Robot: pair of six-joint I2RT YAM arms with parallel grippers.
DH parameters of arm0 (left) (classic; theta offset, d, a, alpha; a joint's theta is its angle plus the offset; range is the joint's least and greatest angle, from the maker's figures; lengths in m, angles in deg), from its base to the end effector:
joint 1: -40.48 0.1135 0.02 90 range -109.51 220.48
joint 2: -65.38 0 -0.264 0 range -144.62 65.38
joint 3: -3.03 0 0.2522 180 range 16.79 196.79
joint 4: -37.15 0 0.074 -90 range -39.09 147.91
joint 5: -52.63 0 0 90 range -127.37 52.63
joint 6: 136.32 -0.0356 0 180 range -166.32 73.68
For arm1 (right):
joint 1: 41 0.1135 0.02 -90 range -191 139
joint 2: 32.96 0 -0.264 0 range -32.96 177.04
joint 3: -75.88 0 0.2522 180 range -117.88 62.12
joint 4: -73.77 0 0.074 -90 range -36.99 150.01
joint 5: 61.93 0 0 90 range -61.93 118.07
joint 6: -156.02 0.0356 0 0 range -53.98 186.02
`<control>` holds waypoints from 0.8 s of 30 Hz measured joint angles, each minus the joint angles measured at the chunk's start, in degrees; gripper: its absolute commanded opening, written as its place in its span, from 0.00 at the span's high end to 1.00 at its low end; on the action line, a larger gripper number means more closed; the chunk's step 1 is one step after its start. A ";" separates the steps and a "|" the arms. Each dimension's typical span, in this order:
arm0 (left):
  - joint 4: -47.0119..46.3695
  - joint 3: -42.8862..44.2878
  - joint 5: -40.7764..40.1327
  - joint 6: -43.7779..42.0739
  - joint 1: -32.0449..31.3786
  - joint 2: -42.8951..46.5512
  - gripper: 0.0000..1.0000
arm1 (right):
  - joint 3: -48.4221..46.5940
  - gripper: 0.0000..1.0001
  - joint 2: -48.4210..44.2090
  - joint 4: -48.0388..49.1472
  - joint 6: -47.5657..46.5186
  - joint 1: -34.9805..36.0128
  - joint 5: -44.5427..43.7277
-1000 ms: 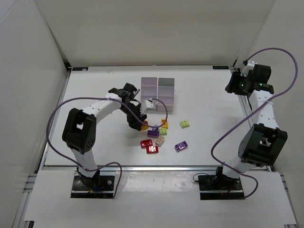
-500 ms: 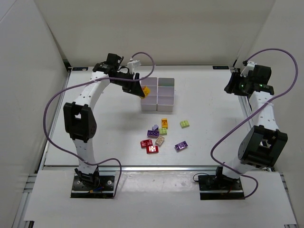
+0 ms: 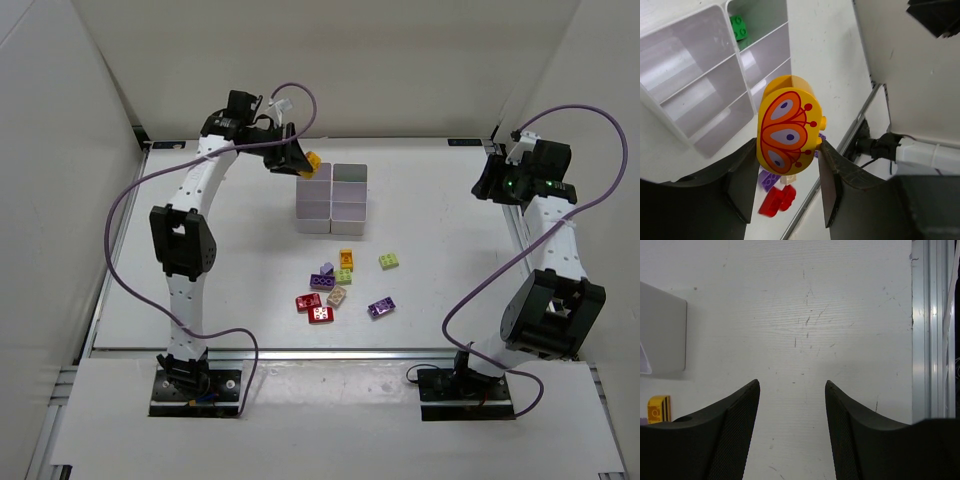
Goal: Sort the legos into containers by color
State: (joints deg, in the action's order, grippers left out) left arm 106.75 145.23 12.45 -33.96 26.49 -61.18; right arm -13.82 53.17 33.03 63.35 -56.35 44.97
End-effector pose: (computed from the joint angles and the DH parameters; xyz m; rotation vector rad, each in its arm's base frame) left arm 0.4564 -0.1417 0.3151 0.4024 2.4292 -1.2814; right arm 0.3306 -0.0800 0.3273 0.0810 2.1897 0.1506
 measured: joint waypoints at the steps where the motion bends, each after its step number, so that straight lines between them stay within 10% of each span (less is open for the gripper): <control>1: -0.48 0.57 0.04 1.11 0.02 -0.02 0.90 | 0.00 0.41 -0.07 0.00 0.00 0.00 0.00; 10: -4.68 0.81 3.72 3.67 0.50 -0.85 0.90 | 0.00 0.40 -0.20 0.02 0.00 0.00 0.02; 24: -4.87 2.93 -15.17 -23.32 -0.22 -1.60 0.90 | 0.44 0.40 -0.22 0.20 0.00 0.00 0.33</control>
State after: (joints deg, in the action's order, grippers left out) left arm 101.87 148.16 -2.72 -57.28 26.27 -62.78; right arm -13.39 52.95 33.22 63.35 -56.35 45.30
